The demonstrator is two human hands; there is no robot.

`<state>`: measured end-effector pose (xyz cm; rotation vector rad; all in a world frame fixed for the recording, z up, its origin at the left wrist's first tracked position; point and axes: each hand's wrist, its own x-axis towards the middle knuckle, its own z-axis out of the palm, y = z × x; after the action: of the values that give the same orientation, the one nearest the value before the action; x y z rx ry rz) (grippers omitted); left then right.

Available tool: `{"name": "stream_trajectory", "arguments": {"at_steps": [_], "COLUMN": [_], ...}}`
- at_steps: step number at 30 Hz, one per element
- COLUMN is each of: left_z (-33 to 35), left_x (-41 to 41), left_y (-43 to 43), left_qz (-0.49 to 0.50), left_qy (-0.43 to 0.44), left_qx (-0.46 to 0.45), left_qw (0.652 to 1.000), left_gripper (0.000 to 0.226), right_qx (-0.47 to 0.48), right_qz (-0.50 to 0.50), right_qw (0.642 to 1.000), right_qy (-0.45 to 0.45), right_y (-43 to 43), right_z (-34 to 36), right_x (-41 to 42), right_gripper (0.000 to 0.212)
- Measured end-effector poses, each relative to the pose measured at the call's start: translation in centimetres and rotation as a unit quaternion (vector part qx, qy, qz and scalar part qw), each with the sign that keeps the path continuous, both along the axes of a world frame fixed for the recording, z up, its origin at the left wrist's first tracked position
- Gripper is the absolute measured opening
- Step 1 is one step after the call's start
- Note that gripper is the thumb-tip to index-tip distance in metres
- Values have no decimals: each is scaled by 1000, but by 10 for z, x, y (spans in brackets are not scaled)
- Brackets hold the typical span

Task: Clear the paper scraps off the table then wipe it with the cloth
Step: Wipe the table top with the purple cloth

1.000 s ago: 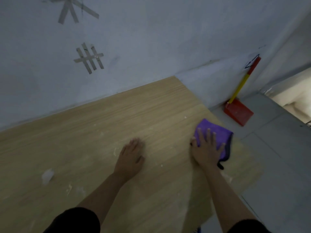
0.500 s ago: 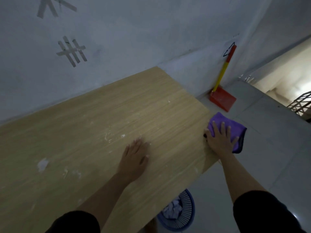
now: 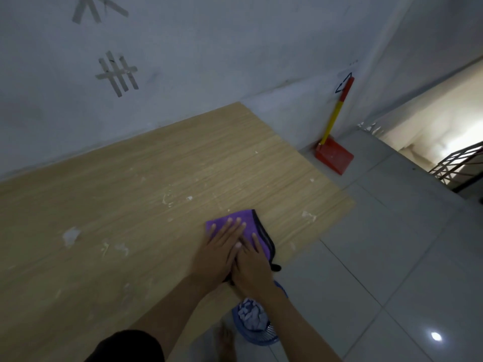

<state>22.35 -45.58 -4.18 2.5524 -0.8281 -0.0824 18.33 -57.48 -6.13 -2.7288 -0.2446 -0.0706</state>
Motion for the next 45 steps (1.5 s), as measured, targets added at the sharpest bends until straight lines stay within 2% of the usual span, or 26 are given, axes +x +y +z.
{"name": "stream_trajectory", "arguments": {"at_steps": [2, 4, 7, 10, 12, 15, 18, 21, 24, 28, 30, 32, 33, 35, 37, 40, 42, 45], "left_z": [0, -1, 9, 13, 7, 7, 4, -10, -18, -23, -22, -10, -5, -4, -8, -14, -15, -22], "left_x": [-7, -11, -15, -15, -11, -8, -10, -25, -48, -50, -36, -23, -19, -20, -33, -52, -60, -69], "left_y": [2, 5, 10, 14, 12, -4, -39, -83, -121, -124, -109, -88, -78, -61, -54, -61, -67, -66], "left_qz": [-6, 10, 28, 80, 151, 270, 358, 313, 203, 145, 163, 230, 252, 290, 303, 302, 332, 375], "left_qy": [40, 73, 34, 0, -16, 9, 60, 61, 44, 25, 24, 8, 27, 59, 41, 42, 35, -33], "left_qx": [-3, 34, 87, 131, 145, 182, 118, 65, 49, 50, 46, 62, 78, 36, -43, -139, -166, -91], "left_qw": [999, 997, 995, 988, 978, 945, 924, 945, 977, 988, 985, 971, 964, 955, 951, 942, 928, 922], "left_gripper": [59, 65, 59, 54, 56, 57, 60, 63, 55, 50, 51, 53, 55, 63, 65, 50, 40, 28], "right_qx": [91, 224, 375, 427, 404, 349, 327, 350, 358, 345, 351, 350, 351, 353, 332, 213, 153, 75], "right_qz": [-48, -100, -203, -294, -328, -354, -333, -319, -331, -334, -323, -303, -292, -277, -261, -177, -71, 94], "right_qw": [995, 968, 903, 854, 854, 868, 884, 880, 872, 877, 879, 886, 889, 892, 904, 960, 986, 992], "right_qy": [12, 58, 50, 33, 25, 17, 32, 38, 37, 19, 14, 20, 28, 54, 69, 38, 5, 22], "right_y": [-9, -14, -24, -44, -62, -95, -120, -131, -135, -147, -152, -154, -155, -156, -153, -133, -114, -93], "right_z": [5, 15, 36, 42, 37, 29, 23, 22, 27, 32, 30, 30, 32, 34, 34, 32, 31, 21], "right_x": [1, 5, 5, 3, 2, 2, -3, -5, 1, 7, 6, 4, 3, 2, 6, 14, 19, 22], "right_gripper": [46, 41, 29, 26, 30, 29, 29, 27, 32, 31, 28, 26, 26, 28, 32, 36, 41, 51]}}
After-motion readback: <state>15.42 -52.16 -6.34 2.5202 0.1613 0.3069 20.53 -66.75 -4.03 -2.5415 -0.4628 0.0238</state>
